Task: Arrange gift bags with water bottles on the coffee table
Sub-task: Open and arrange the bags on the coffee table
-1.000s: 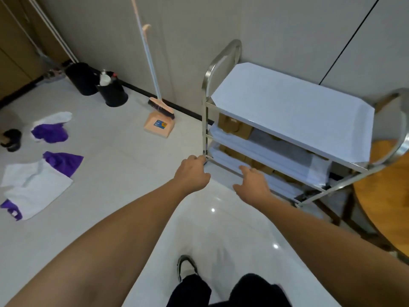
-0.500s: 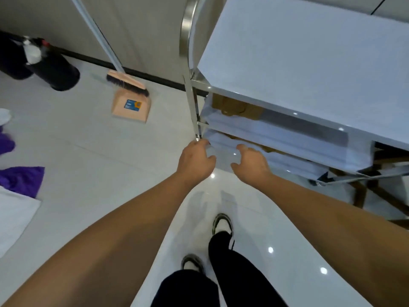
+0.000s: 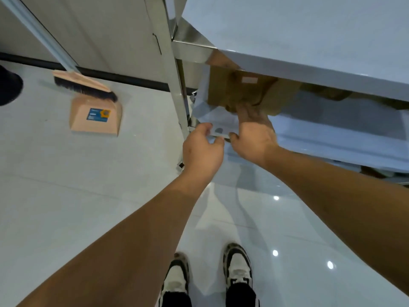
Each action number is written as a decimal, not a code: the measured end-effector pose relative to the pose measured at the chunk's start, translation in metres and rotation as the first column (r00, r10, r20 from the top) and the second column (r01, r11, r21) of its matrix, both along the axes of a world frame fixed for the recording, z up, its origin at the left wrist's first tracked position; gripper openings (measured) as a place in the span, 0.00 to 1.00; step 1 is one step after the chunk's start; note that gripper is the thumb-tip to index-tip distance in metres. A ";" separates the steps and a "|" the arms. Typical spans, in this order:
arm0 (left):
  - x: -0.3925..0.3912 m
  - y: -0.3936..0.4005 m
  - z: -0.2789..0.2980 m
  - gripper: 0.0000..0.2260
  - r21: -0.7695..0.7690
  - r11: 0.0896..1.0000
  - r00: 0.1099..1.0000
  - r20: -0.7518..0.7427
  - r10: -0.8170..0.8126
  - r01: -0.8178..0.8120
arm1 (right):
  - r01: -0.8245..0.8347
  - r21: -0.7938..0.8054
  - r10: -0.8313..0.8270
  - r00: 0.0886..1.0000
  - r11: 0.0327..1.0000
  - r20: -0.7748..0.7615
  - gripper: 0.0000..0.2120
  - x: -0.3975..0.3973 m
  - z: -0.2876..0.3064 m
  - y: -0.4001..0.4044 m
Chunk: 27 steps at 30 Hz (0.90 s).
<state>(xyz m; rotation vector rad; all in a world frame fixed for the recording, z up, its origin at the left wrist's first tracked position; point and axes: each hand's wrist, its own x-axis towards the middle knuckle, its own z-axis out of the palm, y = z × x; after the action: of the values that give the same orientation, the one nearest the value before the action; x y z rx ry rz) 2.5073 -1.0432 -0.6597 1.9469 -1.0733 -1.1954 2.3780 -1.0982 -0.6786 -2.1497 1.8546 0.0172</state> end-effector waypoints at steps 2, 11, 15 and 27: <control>0.004 -0.003 -0.008 0.17 -0.034 0.999 1.000 -0.017 0.003 -0.004 | 0.056 0.005 -0.056 0.997 0.998 0.050 0.32 0.010 -0.009 -0.011; 0.008 -0.014 -0.015 0.14 -0.018 0.999 0.993 -0.111 0.042 -0.044 | 0.199 -0.160 -0.169 0.968 0.967 0.185 0.11 0.021 -0.030 0.038; 0.000 -0.029 -0.008 0.45 0.034 0.992 0.930 -0.347 0.124 -0.120 | 0.206 -0.116 -0.179 0.962 0.972 0.208 0.09 0.019 -0.034 0.069; -0.009 -0.063 0.004 0.15 0.131 0.869 0.819 -0.295 0.493 -0.476 | 0.091 -0.514 0.053 0.965 0.853 0.259 0.13 0.002 -0.013 0.097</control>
<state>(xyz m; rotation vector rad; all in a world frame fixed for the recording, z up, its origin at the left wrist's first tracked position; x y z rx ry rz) 2.4985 -1.1064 -0.6562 1.8247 -0.3427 -1.1915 2.3801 -1.0014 -0.6921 -2.3128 1.8685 -0.8343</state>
